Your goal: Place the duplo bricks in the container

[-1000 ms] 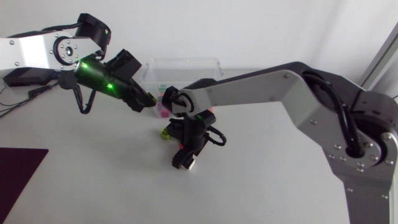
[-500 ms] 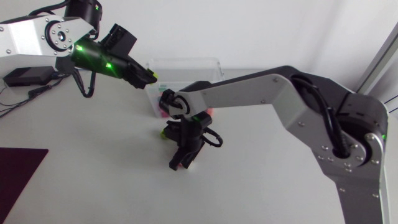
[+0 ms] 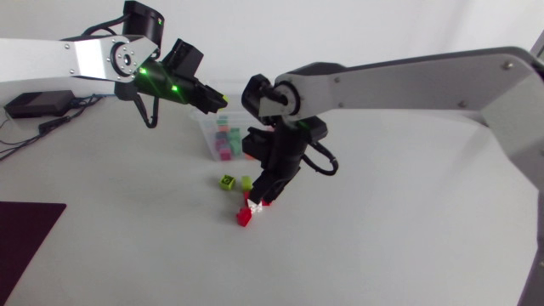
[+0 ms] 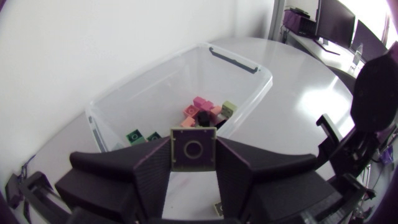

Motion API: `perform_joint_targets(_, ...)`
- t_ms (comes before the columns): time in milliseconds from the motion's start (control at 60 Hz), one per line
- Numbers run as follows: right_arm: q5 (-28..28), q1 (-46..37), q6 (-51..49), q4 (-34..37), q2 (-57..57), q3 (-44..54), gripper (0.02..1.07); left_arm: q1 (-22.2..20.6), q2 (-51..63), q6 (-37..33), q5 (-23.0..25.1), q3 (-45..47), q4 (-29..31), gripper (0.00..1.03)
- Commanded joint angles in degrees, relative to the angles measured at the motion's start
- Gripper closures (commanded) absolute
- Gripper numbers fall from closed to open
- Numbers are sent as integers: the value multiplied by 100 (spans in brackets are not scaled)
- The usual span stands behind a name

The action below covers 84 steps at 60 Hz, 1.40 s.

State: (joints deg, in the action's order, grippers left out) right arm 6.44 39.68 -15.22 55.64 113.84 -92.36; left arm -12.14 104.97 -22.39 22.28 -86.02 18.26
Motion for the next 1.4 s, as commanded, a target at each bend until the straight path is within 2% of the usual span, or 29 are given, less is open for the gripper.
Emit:
perform_joint_targets(0,68,-110,-95,132,-161,-28,90,-43,323,279,66,-337,-200,69)
perform_joint_targets(133,139,-303,-148,176,-310,-160,90,-43,665,666,57,-706,-446,66)
perform_joint_targets(167,156,-347,-148,176,-328,-195,90,-43,700,719,57,-723,-543,58)
perform_joint_targets(200,165,-400,-156,176,-354,-265,90,-43,718,763,30,-706,-648,43)
perform_joint_targets(217,200,-453,-156,176,-363,-353,90,-43,700,798,4,-671,-701,27)
perform_joint_targets(267,244,-549,-156,176,-389,-476,90,-43,586,807,-49,-521,-868,10)
perform_joint_targets(300,253,-602,-156,167,-398,-582,90,-43,472,798,-66,-363,-1035,4)
perform_joint_targets(417,332,-822,-192,123,-424,-977,90,-34,-55,648,-180,296,-1369,4)
perform_joint_targets(467,429,-918,-192,26,-442,-1109,90,-25,-363,464,-189,639,-1325,4)
perform_joint_targets(700,587,-1244,-121,-448,-187,-1759,90,-60,-1101,-714,-189,1588,-112,5)
perform_joint_targets(833,683,-1296,-16,-712,129,-2155,90,-254,-890,-1118,-391,1992,151,6)
perform_joint_targets(1117,763,-1446,107,-1204,622,-2594,90,-552,191,-986,-840,1852,230,6)
perform_joint_targets(1183,780,-1454,134,-1336,674,-2603,90,-675,428,-846,-1007,1755,239,6)
perform_joint_targets(1383,815,-1463,283,-1696,797,-2603,90,-702,1026,-318,-1279,1368,239,7)
